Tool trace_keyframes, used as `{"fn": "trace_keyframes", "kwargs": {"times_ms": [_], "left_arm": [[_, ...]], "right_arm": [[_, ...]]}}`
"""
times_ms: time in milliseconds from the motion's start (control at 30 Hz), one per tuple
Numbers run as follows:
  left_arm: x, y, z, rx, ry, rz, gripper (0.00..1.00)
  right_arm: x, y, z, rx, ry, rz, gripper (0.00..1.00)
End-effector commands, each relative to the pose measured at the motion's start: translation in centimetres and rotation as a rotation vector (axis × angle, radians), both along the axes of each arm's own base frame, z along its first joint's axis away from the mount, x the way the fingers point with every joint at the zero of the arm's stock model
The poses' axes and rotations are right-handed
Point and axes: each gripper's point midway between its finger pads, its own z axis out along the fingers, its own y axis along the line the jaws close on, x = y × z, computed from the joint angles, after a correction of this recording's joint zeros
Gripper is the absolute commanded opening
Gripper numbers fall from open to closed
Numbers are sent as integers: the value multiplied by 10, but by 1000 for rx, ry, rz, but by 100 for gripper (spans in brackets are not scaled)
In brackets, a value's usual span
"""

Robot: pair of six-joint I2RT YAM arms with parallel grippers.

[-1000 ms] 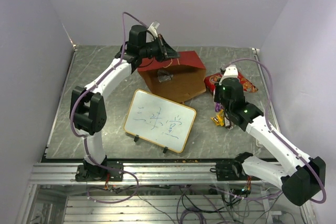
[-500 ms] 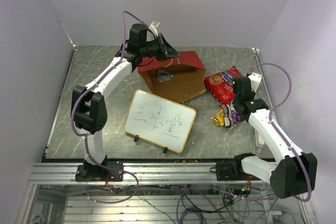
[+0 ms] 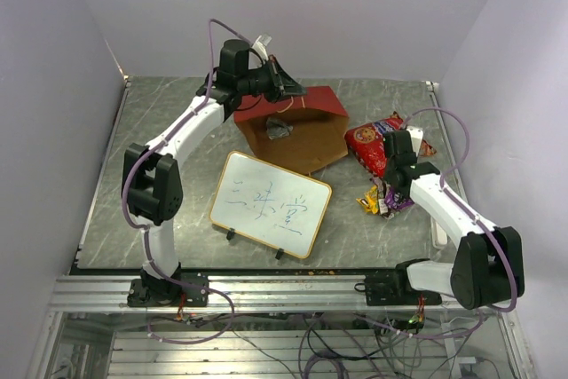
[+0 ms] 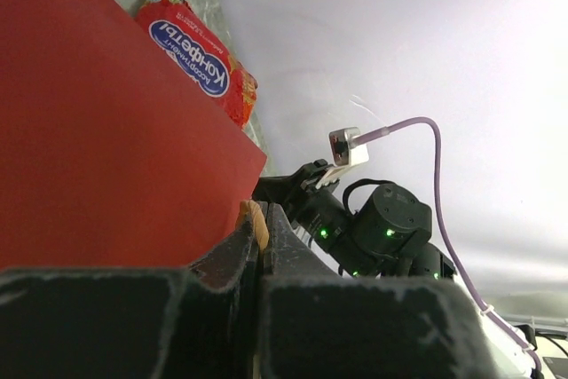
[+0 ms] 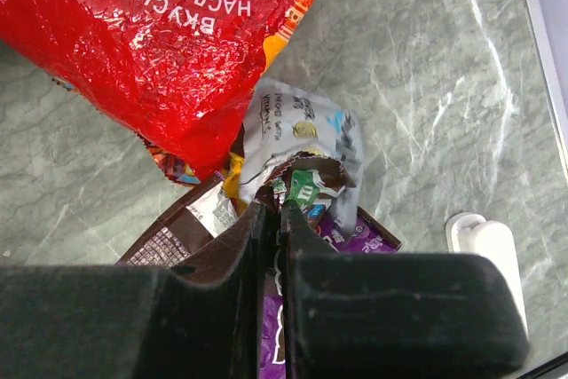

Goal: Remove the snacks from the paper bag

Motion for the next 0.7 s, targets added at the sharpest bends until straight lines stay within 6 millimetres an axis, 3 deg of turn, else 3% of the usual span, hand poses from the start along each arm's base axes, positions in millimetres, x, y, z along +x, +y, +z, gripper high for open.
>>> {"fn": "trace_keyframes", "kwargs": {"times_ms": [0,167,267,467,667], "left_arm": [[-5,-2,13,-21,-31,-31,7],[-4,-2,16,-43,-43,-14,7],[-5,-4,14,-59,-27,-22,7],[0,-6,22,-54,-43,-26,7],[-3,-6,21,-64,-31,-28,7]], "right_arm": [[2,0,-3,26,-29,-28,5],[0,4,-8,53,-15,-27,17],[-1,5,-3,64,-20,-34,32],[8,8,29,96,-127,-40,58],[20,14,56,97,-183,37,69]]}}
